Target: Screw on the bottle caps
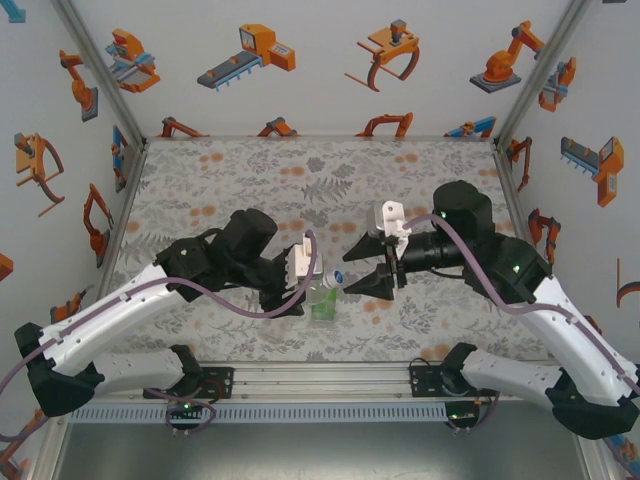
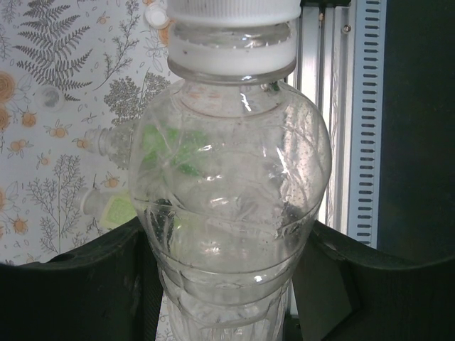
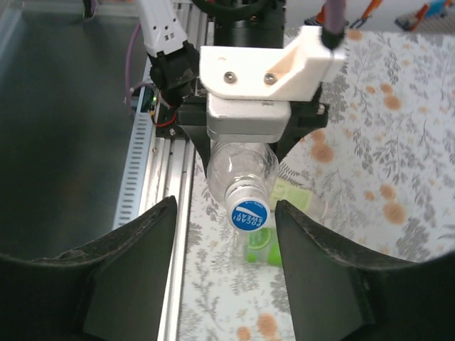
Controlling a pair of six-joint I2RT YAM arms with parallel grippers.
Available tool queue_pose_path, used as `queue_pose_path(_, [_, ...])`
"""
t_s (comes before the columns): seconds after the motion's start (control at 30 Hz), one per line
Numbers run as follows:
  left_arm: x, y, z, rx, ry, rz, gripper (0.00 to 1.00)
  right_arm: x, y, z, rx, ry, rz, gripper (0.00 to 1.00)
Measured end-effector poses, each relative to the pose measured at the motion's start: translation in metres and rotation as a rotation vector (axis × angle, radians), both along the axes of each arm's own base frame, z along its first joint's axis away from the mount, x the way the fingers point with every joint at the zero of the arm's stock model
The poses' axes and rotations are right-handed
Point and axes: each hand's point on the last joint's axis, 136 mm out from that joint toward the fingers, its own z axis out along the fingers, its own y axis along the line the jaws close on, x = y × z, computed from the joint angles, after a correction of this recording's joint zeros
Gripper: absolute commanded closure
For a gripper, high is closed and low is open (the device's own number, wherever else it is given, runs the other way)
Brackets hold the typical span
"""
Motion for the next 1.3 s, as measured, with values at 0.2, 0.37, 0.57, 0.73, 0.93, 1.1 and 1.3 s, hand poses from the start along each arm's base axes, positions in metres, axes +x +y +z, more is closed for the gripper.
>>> queue_pose_path(0.2, [-0.001,0.000,0.001,-0.004,0.002,-0.004,1.00,0.002,0.011,-0.017,-0.023,-0.051,0.077,0.49])
queue_pose_path(0.37, [-0.002,0.000,0.001,-0.002,0.004,-0.006,1.00,0.003,0.014,-0.033,-0.048,-0.044,0.099,0.51])
queue_pose_path(0.57, [-0.003,0.000,0.002,-0.001,0.006,-0.010,1.00,0.004,0.015,-0.042,-0.064,-0.041,0.101,0.57])
queue_pose_path(0.73, [-0.004,0.000,0.004,-0.004,0.006,-0.015,1.00,0.006,0.015,-0.042,-0.065,-0.052,0.095,0.67])
queue_pose_path(0.93, [-0.005,0.001,0.002,0.007,0.011,-0.013,1.00,0.009,0.015,-0.048,-0.079,-0.025,0.074,0.80])
queue_pose_path(1.1, [-0.002,0.003,0.000,0.019,-0.001,0.003,1.00,0.019,0.016,-0.051,-0.080,0.135,-0.043,0.88])
queue_pose_path(1.3, [0.005,0.005,-0.005,0.038,-0.024,0.037,1.00,0.047,0.012,-0.065,-0.066,0.591,-0.361,0.92])
